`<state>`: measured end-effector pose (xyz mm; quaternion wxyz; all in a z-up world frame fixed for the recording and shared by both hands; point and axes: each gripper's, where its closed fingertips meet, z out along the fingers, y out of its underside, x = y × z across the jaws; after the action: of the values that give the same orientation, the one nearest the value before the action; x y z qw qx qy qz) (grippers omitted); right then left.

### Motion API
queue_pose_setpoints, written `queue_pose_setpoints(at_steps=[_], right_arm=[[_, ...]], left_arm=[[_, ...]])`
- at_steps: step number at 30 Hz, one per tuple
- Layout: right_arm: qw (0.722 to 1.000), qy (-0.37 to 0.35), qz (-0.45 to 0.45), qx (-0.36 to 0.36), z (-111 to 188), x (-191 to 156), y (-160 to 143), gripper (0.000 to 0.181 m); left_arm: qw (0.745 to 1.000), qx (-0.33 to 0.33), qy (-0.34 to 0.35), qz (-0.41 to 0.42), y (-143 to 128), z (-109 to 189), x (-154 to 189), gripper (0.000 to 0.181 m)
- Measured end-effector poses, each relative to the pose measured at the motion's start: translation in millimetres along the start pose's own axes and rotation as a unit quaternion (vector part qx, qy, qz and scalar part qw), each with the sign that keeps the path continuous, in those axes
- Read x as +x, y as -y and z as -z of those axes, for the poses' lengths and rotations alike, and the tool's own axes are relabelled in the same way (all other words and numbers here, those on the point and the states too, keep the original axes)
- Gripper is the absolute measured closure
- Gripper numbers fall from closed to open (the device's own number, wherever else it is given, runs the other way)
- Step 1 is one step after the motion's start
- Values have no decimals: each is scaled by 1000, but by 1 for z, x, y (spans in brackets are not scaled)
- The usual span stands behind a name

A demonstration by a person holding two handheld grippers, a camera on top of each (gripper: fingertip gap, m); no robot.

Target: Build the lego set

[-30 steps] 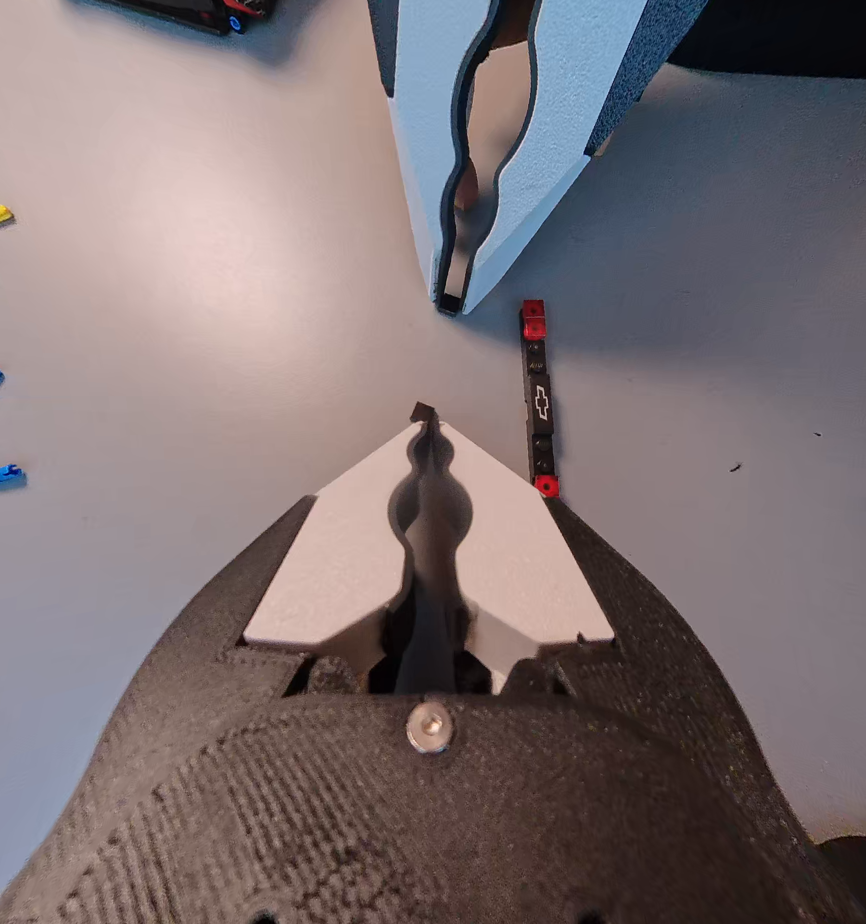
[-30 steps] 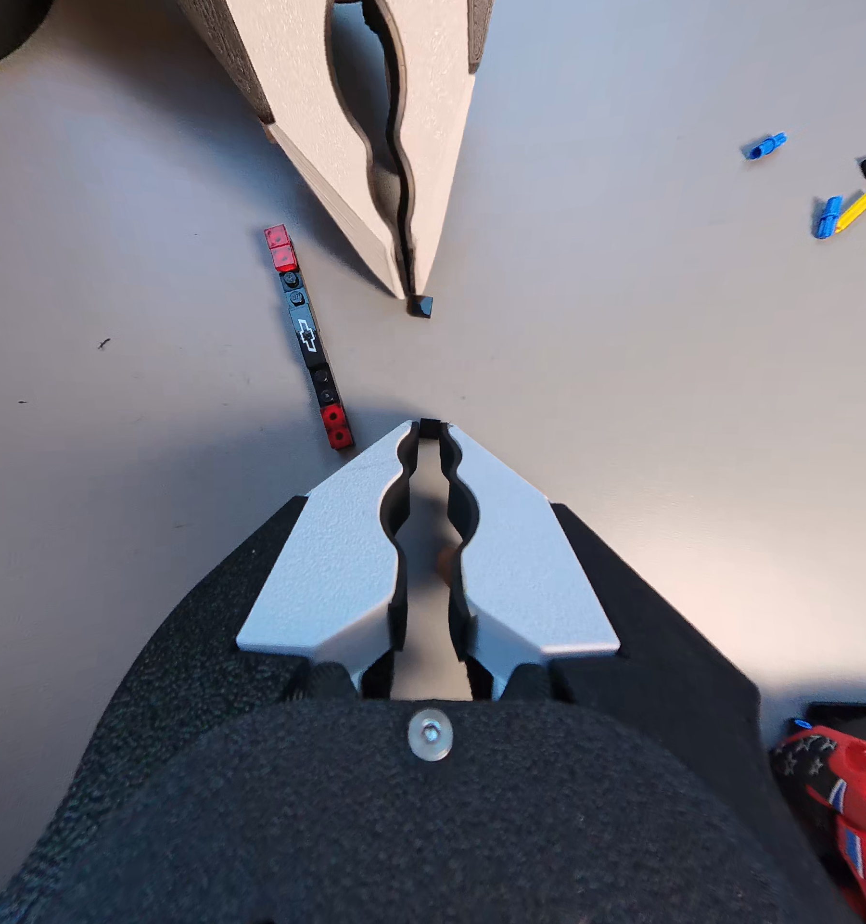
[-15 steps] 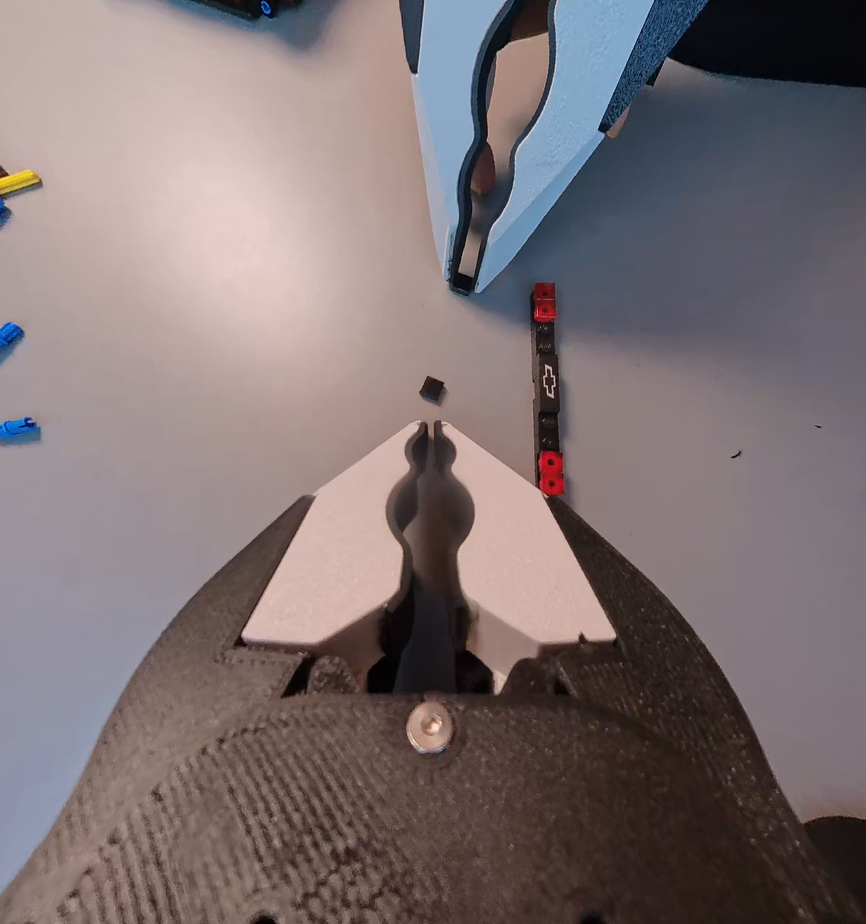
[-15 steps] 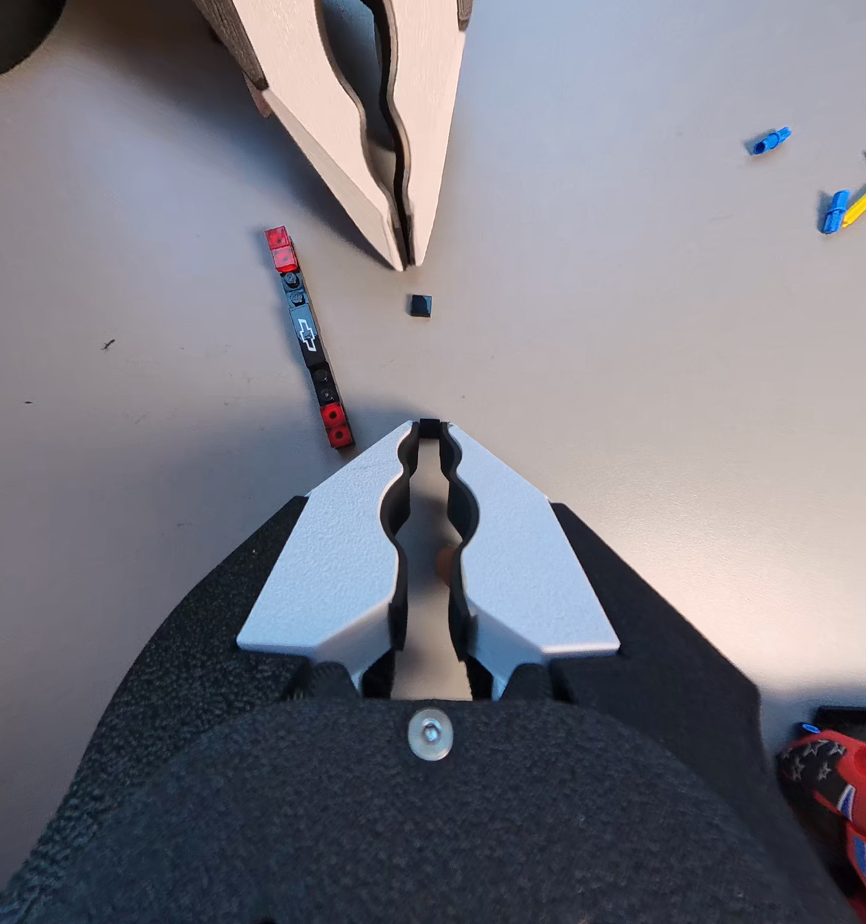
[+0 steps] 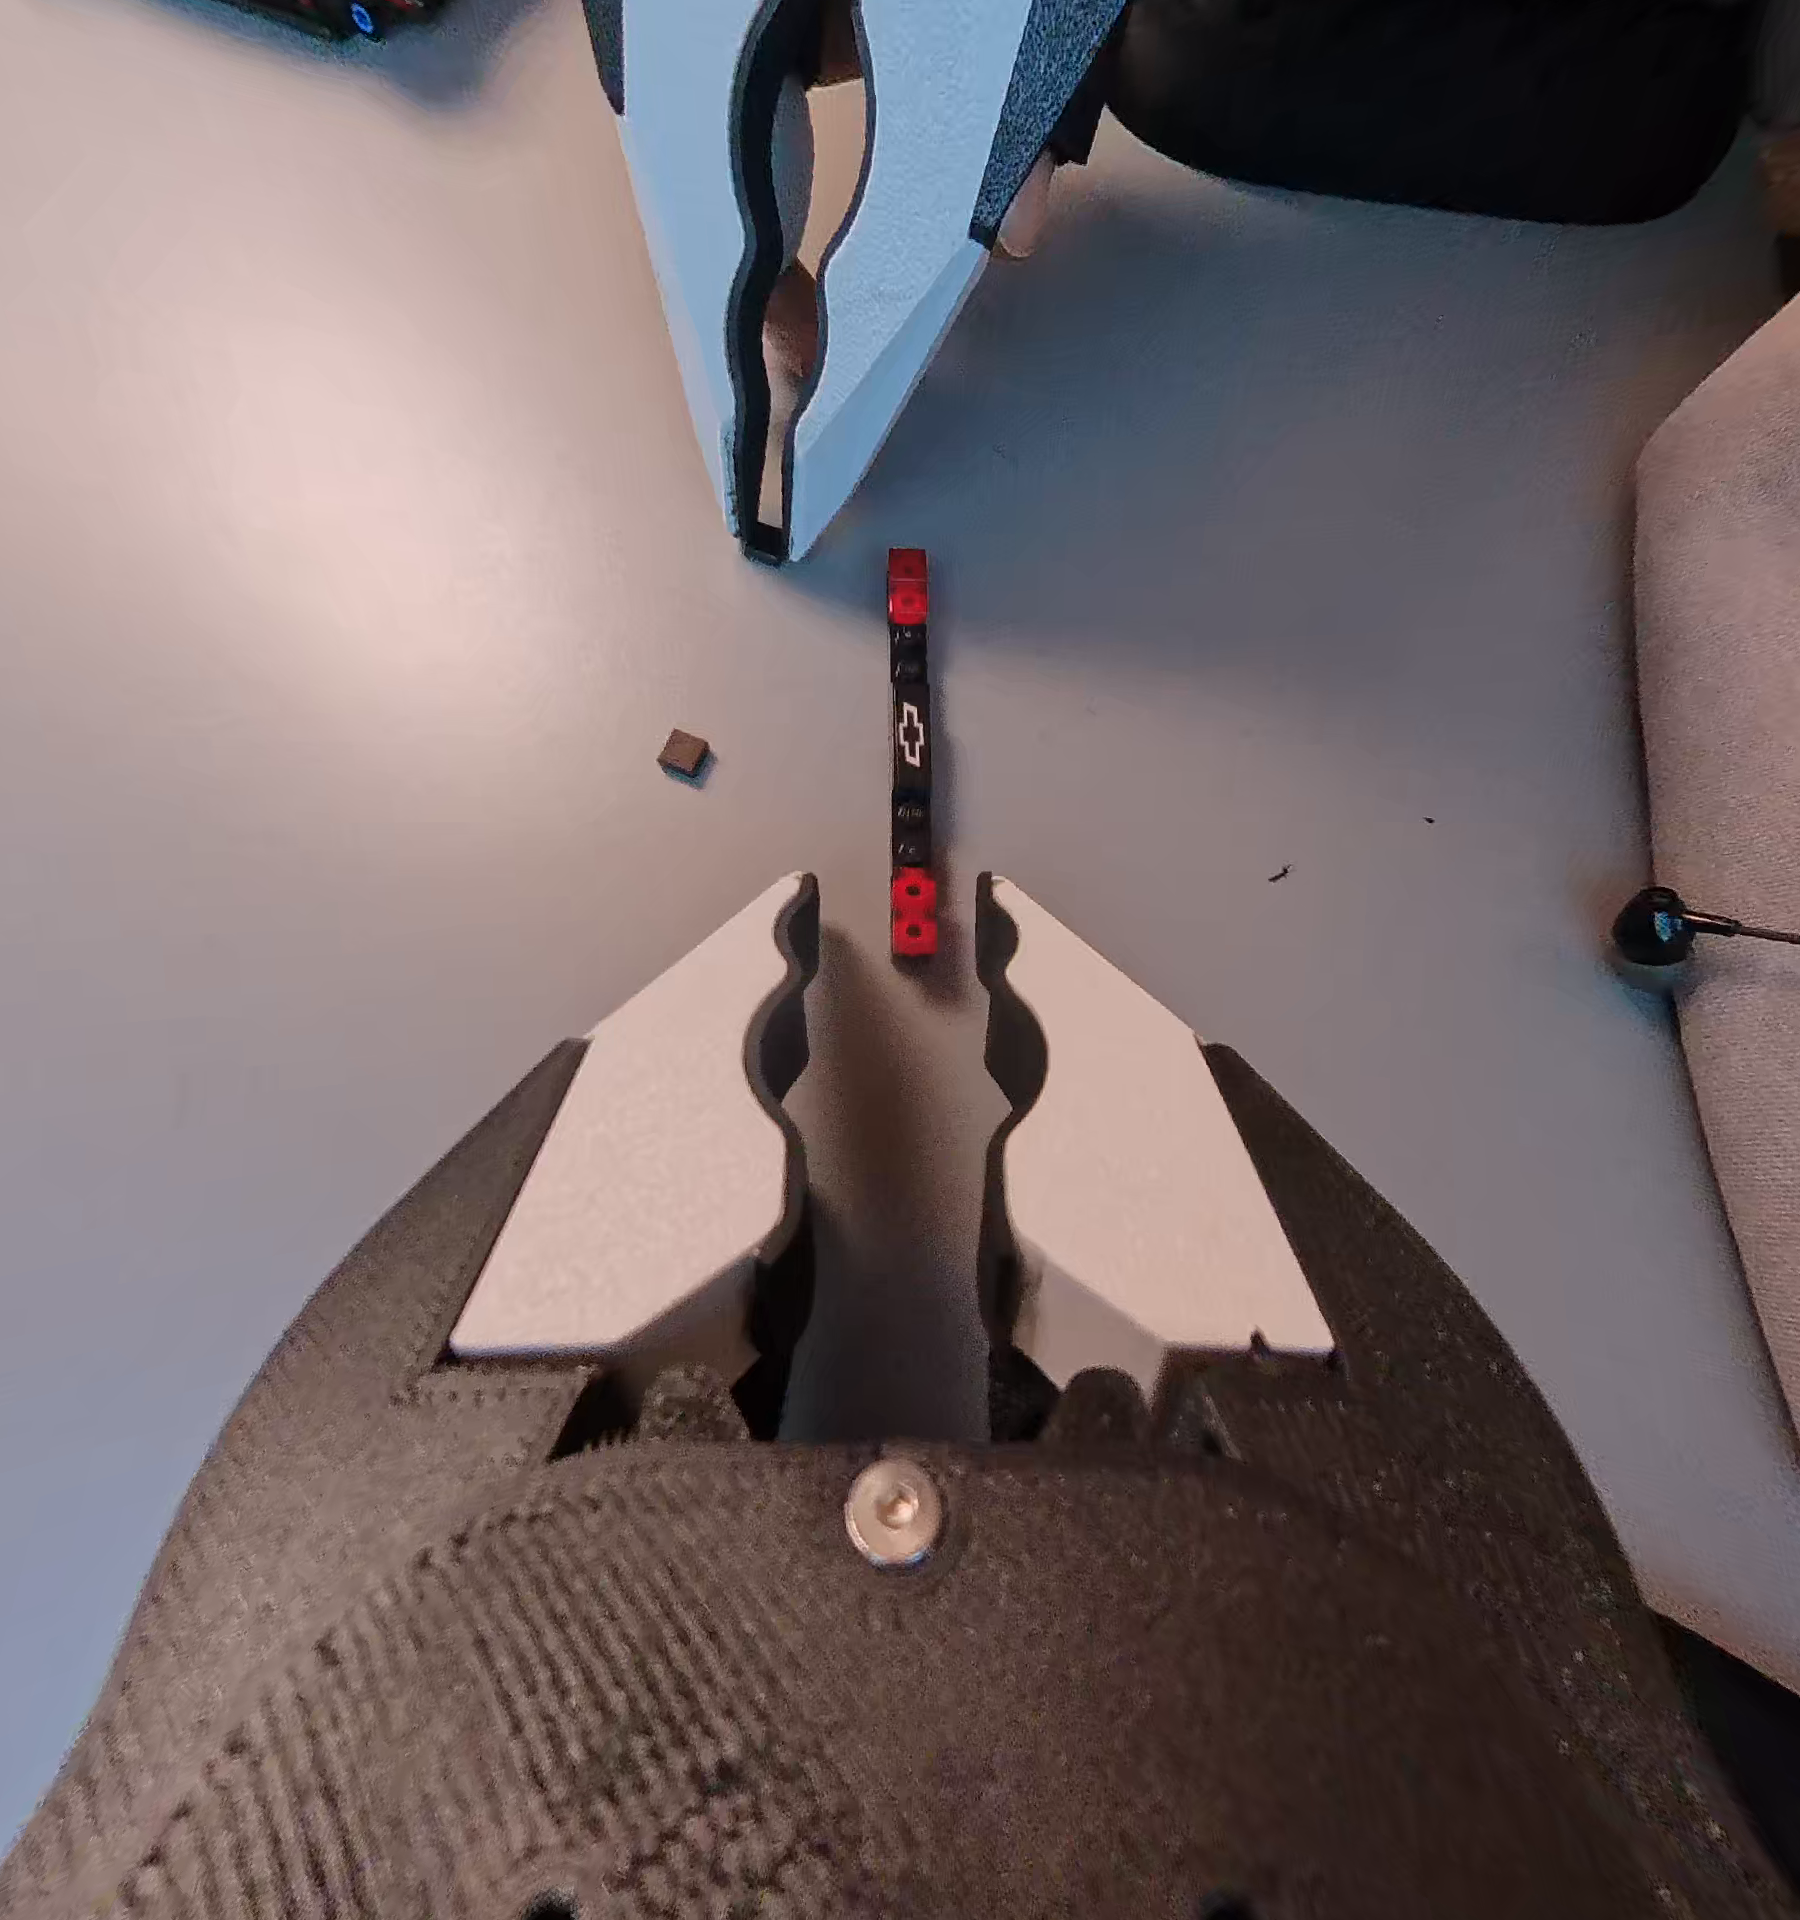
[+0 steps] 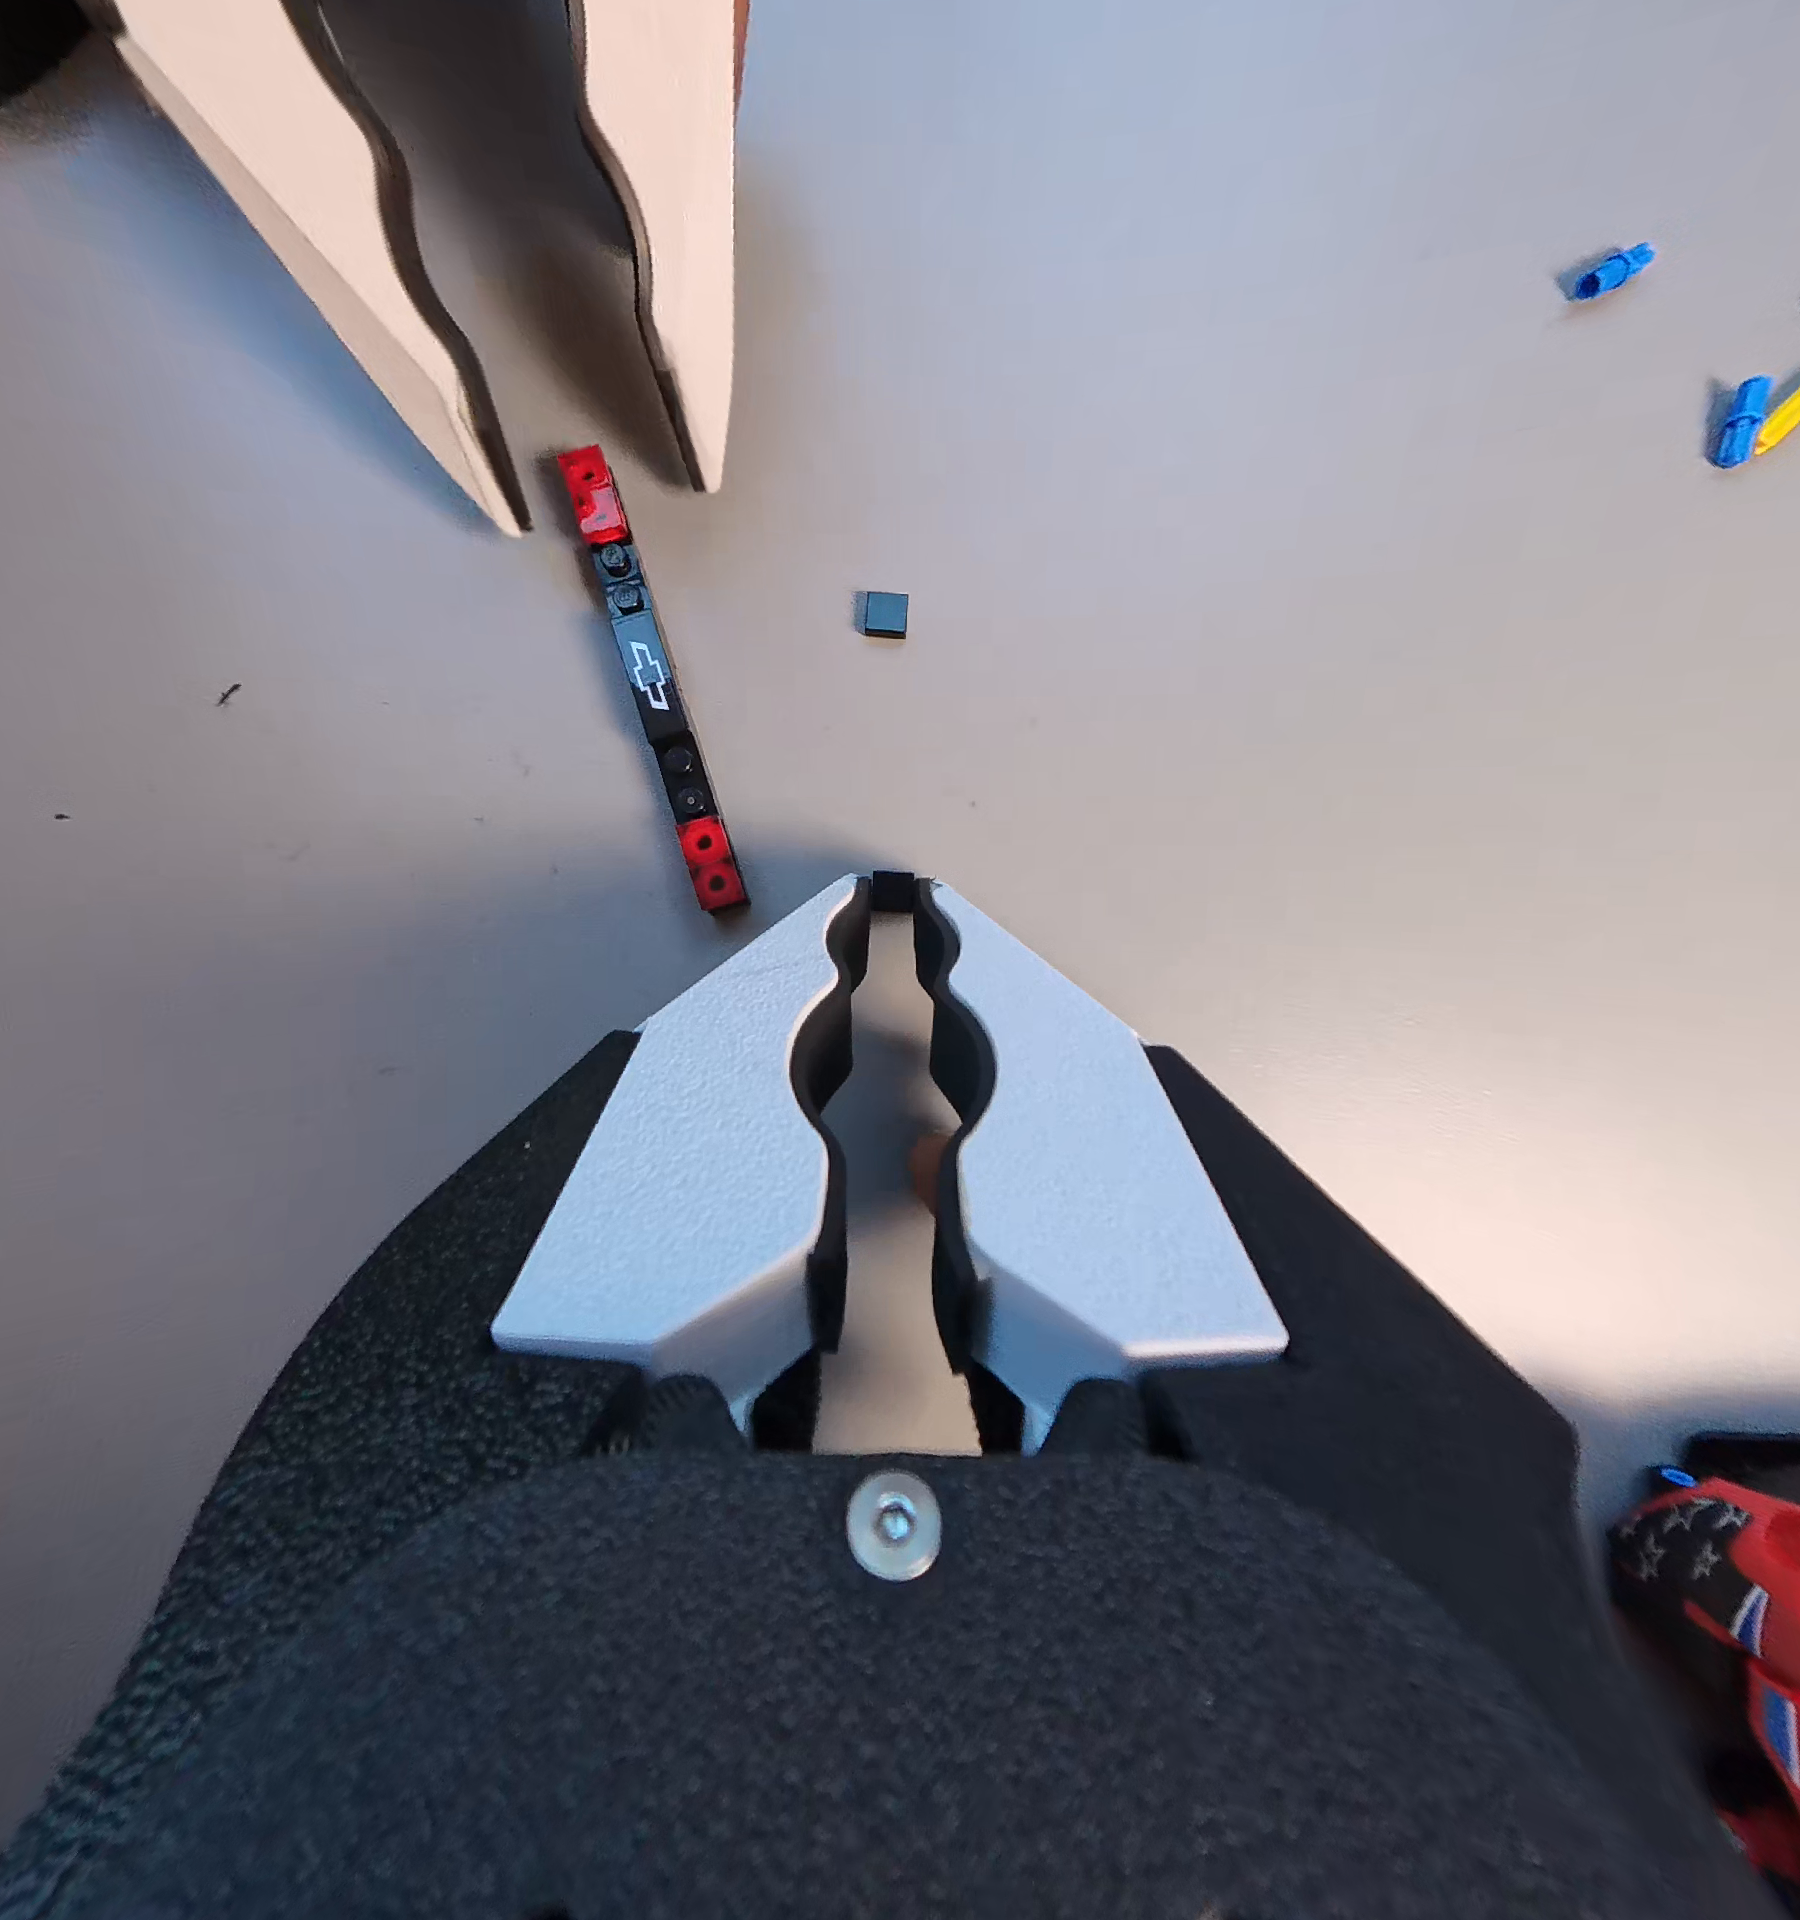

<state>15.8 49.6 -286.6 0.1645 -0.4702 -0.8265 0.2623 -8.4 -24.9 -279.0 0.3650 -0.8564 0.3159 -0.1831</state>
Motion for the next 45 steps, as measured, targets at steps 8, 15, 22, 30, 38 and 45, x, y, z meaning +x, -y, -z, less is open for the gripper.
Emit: queue_pose_setpoints(at_steps=[8,15,22,30,38,45], right_arm=[[999,15,46,22,1,-6,6,176],[990,67,116,34,-1,-35,21,176],[989,78,123,19,-2,-39,19,176],[988,69,138,0,-2,-41,17,176],[988,51,147,-19,-3,-41,16,176],[988,39,151,-17,-3,-41,16,176]], left_arm=[[1000,9,7,-29,7,-13,6,166],[999,10,20,-46,8,-15,4,175],[999,12,20,-48,8,-15,4,175],[999,13,20,-48,8,-15,4,175],[998,12,25,-54,8,-16,4,175],[998,13,31,-61,9,-17,5,173]])
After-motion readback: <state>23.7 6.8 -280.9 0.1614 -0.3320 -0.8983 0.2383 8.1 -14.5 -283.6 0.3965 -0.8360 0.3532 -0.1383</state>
